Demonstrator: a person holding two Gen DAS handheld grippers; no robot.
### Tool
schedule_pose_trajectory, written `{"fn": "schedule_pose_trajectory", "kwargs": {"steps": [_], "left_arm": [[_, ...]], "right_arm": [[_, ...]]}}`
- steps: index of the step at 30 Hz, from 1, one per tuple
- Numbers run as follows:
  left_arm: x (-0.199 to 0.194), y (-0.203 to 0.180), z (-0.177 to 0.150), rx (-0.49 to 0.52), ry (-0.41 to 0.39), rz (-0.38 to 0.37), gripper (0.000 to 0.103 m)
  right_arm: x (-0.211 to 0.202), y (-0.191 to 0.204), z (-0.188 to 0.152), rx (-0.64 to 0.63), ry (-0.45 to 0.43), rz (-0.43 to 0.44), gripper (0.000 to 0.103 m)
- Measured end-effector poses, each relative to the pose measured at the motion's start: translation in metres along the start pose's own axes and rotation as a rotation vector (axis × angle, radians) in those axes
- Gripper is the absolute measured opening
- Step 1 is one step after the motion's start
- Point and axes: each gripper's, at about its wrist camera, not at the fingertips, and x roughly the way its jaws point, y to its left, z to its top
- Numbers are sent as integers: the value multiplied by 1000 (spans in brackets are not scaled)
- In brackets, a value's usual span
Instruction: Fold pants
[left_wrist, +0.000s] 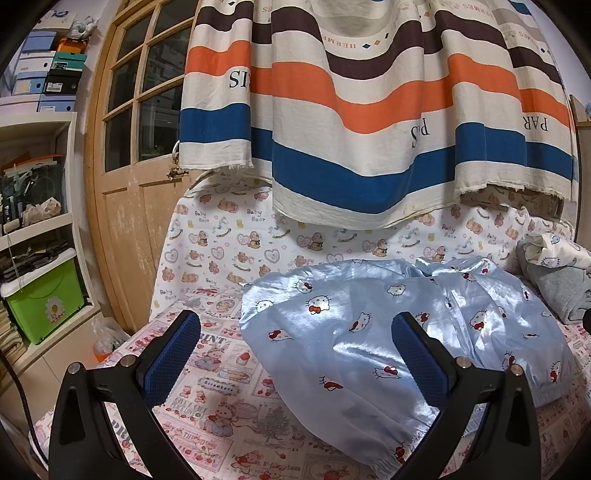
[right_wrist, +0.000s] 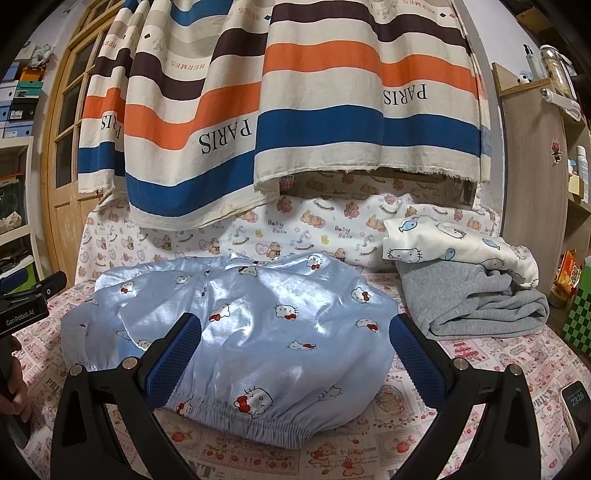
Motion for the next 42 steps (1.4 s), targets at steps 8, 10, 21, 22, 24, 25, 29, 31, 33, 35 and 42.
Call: {"fn": "schedule_pose_trajectory", "kwargs": {"steps": [8,10,21,22,24,25,29,31,33,35,42], "left_arm": [[-3,1,1,1,-16,-7,103],[-2,2,1,-5,-13,1,103],[-3,0,2,2,-12,0,103],[-3,0,2,3,-12,-1,103],[-3,-1,2,7,-13,-7,103],[-4,-2,2,11,-18,-9,103],[-11,-3,3,15,-48,3,103],[-14,-3,2,14,-46,-8,103],[-21,-1,1,16,-62,-23,103],[-34,4,0,-5,-115,-46,103],[-69,6,1,7,1,-72,103]], "right_arm": [[-3,-1,1,2,-4,-1,102],[-4,-1,2,2,-4,0,102],[-3,-1,1,3,-4,-2,102],[-4,-1,2,3,-5,-2,102],[-3,-1,2,3,-5,-1,102],[-3,-1,2,3,-4,-2,102],[-8,-2,2,15,-20,-40,102],[-18,-6,1,39,-44,-69,102],[-33,-12,-1,67,-81,-41,102],[-50,-18,-4,92,-138,4,102],[-80,-29,8,92,-134,40,102]]}}
